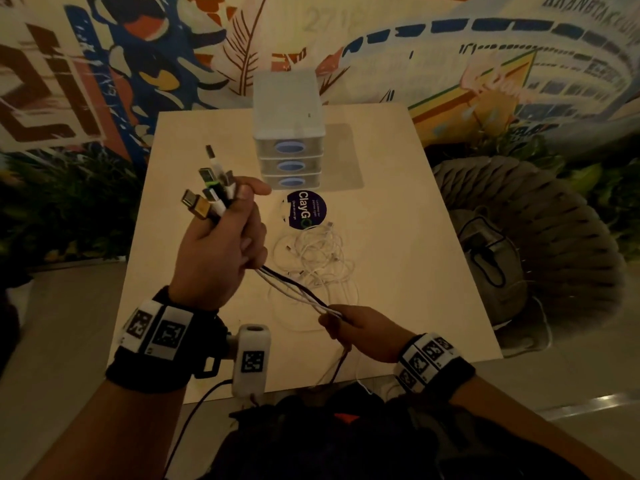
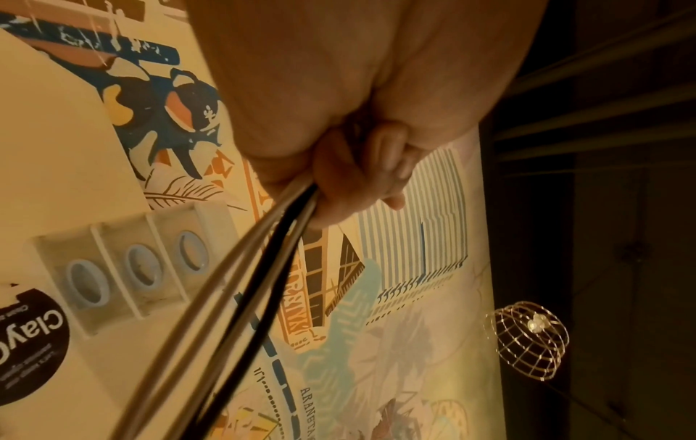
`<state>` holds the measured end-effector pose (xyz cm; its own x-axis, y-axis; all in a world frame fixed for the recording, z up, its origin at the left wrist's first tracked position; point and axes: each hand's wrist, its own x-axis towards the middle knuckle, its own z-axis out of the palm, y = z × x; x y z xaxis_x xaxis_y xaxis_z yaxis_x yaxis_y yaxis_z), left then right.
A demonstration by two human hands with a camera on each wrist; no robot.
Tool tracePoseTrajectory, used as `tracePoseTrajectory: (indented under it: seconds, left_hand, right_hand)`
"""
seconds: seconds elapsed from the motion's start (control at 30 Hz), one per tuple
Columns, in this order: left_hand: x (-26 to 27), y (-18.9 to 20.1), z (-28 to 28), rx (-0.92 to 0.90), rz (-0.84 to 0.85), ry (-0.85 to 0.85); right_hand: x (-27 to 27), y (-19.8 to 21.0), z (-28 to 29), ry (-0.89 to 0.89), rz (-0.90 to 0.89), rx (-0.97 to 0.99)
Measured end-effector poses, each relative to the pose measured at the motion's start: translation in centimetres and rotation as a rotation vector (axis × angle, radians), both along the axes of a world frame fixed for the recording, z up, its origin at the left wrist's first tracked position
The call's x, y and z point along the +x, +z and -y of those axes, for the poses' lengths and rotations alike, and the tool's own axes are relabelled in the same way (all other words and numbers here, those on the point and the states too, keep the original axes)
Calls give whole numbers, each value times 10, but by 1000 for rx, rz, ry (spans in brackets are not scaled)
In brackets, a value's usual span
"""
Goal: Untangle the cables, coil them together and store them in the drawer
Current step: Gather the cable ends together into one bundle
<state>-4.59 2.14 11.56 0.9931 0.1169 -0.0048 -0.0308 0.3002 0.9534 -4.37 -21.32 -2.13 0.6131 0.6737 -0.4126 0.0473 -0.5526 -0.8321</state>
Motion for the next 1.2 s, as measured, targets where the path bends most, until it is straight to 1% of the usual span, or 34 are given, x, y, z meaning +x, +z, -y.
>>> tracePoseTrajectory:
  seconds: [0.1,0.2,0.3,0.33,0.4,0.47,0.53,0.7,0.8,0.9,1.03,1.1,1.2]
  left_hand:
    - [3,0,5,29,23,39]
    - [5,3,8,45,56,68]
    - [7,6,6,38,59,96]
    - [7,7,5,29,54,105]
    - [6,6,5,-8,26,112]
    - [4,5,8,-55,-14,99]
    - [1,2,14,-84,-46,66]
    - [-5,-3,27,-140,-74,-33]
    - [-7,-1,27,-156,-47,-70]
    - [-9,1,21,-167,-35,-54]
    - [-11,-1,9,-180,-25,-28]
    - [-12,-3,4,-170,-31,-19]
    - [-12,-3,-2,-178,-46,-9]
  right_hand:
    - [3,-7,6,-11,-58,-9]
    - [5,-16,16,81,-128,-154]
    - [0,-28,36,232,-126,-252]
    - [-2,-31,42,255,-115,-272]
    - [-7,-35,55,235,-84,-292]
    - [-8,-38,64,205,-32,-298]
    - [-6,-37,68,218,-22,-330]
    - [2,-32,64,426,-32,-482]
    - [-2,-41,59,475,0,-533]
    - [-10,-55,55,444,35,-523]
    - [-15,-75,62,306,-33,-494]
    - [-18,-81,65,322,-12,-487]
    - [-22,-84,66,453,4,-541]
